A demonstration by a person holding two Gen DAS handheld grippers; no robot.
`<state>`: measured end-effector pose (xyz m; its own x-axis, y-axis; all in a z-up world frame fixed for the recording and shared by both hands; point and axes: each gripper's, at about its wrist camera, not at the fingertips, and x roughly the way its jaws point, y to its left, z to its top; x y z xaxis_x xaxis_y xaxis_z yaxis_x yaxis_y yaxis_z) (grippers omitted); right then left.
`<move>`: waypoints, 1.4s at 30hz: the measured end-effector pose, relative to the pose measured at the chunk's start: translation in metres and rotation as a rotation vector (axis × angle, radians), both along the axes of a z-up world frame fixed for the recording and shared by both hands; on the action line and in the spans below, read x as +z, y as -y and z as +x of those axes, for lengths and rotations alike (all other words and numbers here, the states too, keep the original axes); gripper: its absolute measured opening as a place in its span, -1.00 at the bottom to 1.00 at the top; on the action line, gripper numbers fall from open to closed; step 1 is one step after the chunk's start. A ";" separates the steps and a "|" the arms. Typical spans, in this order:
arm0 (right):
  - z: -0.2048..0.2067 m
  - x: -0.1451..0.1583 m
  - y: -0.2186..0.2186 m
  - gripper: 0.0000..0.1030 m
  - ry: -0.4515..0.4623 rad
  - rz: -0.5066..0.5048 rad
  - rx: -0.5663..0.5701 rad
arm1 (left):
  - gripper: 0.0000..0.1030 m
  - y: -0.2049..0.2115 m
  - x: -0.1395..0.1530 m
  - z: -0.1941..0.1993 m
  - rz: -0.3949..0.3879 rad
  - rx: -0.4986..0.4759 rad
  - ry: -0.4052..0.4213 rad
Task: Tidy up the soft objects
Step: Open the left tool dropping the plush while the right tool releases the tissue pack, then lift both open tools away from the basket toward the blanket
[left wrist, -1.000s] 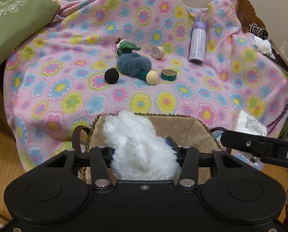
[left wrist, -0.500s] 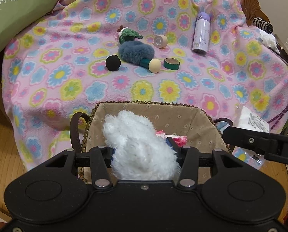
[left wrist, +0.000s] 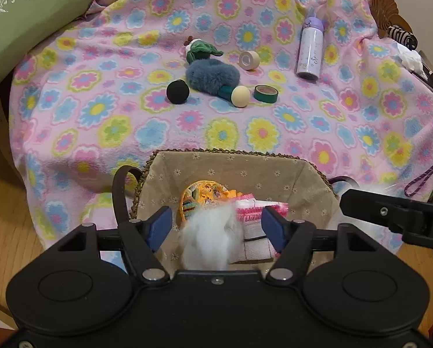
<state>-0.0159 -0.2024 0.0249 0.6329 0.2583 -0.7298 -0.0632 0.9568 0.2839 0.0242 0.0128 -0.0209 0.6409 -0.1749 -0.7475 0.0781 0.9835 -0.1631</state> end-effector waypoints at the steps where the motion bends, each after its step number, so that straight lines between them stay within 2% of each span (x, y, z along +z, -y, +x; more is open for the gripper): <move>1: 0.000 0.001 0.000 0.49 0.002 -0.002 0.000 | 0.23 -0.001 0.000 0.000 -0.001 0.000 -0.001; 14: -0.001 0.002 0.003 0.57 0.006 -0.002 -0.002 | 0.25 -0.001 0.000 -0.001 0.000 -0.001 -0.008; 18: -0.001 0.002 0.003 0.57 0.005 -0.003 -0.003 | 0.38 0.000 0.000 -0.002 0.001 -0.002 -0.004; 42: -0.001 0.004 0.003 0.57 0.003 -0.002 -0.002 | 0.40 0.001 -0.003 -0.003 0.011 -0.007 -0.008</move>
